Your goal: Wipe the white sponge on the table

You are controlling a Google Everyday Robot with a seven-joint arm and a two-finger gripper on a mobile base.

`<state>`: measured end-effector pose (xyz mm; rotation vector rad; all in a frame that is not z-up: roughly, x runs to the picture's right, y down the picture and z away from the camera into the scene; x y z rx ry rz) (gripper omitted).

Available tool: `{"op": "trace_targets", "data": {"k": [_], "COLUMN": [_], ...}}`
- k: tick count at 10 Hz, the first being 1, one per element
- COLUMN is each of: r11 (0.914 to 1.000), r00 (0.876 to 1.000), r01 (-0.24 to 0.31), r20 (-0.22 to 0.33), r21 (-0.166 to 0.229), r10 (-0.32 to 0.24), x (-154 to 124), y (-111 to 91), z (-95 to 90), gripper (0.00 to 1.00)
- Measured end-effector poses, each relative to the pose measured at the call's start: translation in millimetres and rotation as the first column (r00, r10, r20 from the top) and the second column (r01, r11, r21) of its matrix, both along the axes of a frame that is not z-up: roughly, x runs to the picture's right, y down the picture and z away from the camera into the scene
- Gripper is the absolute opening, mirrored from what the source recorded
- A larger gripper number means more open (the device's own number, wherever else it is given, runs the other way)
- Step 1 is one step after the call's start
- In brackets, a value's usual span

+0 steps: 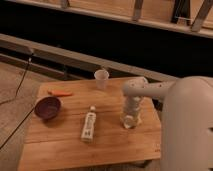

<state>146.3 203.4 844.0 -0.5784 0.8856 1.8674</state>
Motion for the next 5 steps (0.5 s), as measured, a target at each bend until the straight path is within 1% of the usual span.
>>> {"op": "trace_targets", "data": {"k": [1,3,4,5], "r11": [1.0000,1.0000,1.0000,1.0000], "r00": [1.000,1.000,1.000,1.000], "r01": [-0.002,-0.004,-0.005,-0.005], "r20": [-0.002,-0.005,-0.004,-0.004], "r21": [-0.004,-0.008,-0.006,-0.005], "r10": [0.002,0.004,0.005,0.005], "x": [0.3,1.4,1.1,1.0], "y": [1.1,1.6,0.8,0.2], "z": [1.6,2.4,3.3,3.7], "gripper": [0.43,0.24,0.12,0.03]}}
